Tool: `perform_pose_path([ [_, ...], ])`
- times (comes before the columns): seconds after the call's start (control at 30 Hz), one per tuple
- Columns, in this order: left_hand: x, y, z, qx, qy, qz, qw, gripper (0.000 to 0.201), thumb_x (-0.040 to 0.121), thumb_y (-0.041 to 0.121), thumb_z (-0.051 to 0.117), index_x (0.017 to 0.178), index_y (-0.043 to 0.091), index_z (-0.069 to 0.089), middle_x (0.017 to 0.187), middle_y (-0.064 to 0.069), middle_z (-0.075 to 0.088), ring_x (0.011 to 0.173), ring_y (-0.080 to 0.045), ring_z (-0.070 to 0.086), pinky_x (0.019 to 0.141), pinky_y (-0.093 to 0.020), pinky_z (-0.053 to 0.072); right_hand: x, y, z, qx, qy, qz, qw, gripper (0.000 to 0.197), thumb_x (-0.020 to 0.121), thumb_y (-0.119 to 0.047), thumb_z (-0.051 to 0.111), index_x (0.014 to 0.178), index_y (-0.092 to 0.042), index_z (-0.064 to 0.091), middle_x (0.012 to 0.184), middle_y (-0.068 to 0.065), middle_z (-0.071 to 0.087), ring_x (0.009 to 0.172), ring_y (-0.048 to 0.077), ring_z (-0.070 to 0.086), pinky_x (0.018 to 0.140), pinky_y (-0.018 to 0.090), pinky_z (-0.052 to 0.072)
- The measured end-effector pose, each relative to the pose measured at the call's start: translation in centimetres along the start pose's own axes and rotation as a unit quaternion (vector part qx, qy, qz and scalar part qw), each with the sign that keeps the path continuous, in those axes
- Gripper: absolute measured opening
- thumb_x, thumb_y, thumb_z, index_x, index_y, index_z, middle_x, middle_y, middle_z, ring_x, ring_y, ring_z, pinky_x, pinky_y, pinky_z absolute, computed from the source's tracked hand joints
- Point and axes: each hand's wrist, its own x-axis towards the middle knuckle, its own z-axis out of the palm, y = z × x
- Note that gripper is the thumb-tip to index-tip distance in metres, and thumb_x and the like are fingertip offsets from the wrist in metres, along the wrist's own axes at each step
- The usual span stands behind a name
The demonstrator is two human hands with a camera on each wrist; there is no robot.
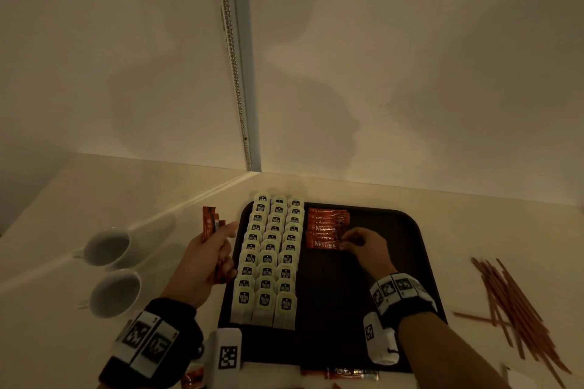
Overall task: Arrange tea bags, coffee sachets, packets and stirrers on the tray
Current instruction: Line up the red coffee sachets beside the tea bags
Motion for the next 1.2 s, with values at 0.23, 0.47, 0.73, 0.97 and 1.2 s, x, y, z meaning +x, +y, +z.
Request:
perform_pose_path([
  [0.23, 0.2, 0.1, 0.1, 0.003, 0.005, -0.004, 1.0, 0.017, 0.09, 0.024, 0.058, 0.082, 0.013, 0.049, 0.045, 0.003, 0.034, 0.036, -0.013, 0.033, 0.048, -0.026, 0.041, 0.5, -0.3, 1.0, 0.008, 0.039, 0.017, 0.999, 0.014, 0.083, -0.009, 0.067, 0.096, -0.015, 0.066, 0.099, -0.006, 0.058, 0.097, 0.007, 0.052, 0.095, 0.027, 0.041],
  [0.47, 0.2, -0.2, -0.2, -0.053, -0.046, -0.018, 0.997, 0.016, 0.093, 0.02, 0.042, 0.085, 0.01, 0.052, 0.053, -0.002, 0.047, 0.042, -0.018, 0.043, 0.048, -0.028, 0.048, 0.4, -0.2, 1.1, 0.006, 0.044, 0.03, 0.999, 0.017, 0.083, -0.009, 0.067, 0.1, -0.013, 0.064, 0.102, -0.003, 0.059, 0.097, 0.009, 0.053, 0.09, 0.024, 0.041],
  [0.73, -0.3, -0.1, 1.2, 0.003, -0.067, 0.007, 0.998, 0.013, 0.097, 0.015, 0.048, 0.103, 0.007, 0.056, 0.082, -0.01, 0.061, 0.063, -0.019, 0.065, 0.057, -0.035, 0.057, 0.0, -0.9, 0.9, 0.001, 0.057, 0.047, 0.997, 0.022, 0.082, -0.017, 0.069, 0.102, -0.015, 0.06, 0.107, 0.001, 0.06, 0.101, 0.014, 0.057, 0.091, 0.029, 0.047],
  [0.97, -0.8, 0.7, 3.3, 0.196, -0.096, 0.161, 0.963, 0.01, 0.089, 0.018, 0.063, 0.098, 0.021, 0.063, 0.077, -0.001, 0.065, 0.062, -0.01, 0.061, 0.058, -0.027, 0.051, -5.2, -11.3, 1.8, 0.191, -0.145, -0.095, 0.966, 0.024, 0.092, -0.039, 0.054, 0.1, -0.018, 0.061, 0.074, -0.006, 0.059, 0.061, 0.008, 0.054, 0.054, 0.018, 0.043],
  [1.2, -0.8, 1.3, 3.6, 0.178, -0.087, 0.189, 0.962, 0.021, 0.09, 0.027, 0.062, 0.09, 0.006, 0.062, 0.077, -0.002, 0.068, 0.065, -0.015, 0.065, 0.063, -0.034, 0.052, -7.0, -13.1, 1.7, 0.229, -0.156, -0.144, 0.95, 0.017, 0.093, -0.017, 0.056, 0.093, 0.0, 0.057, 0.082, 0.012, 0.063, 0.066, 0.012, 0.064, 0.062, 0.021, 0.054],
])
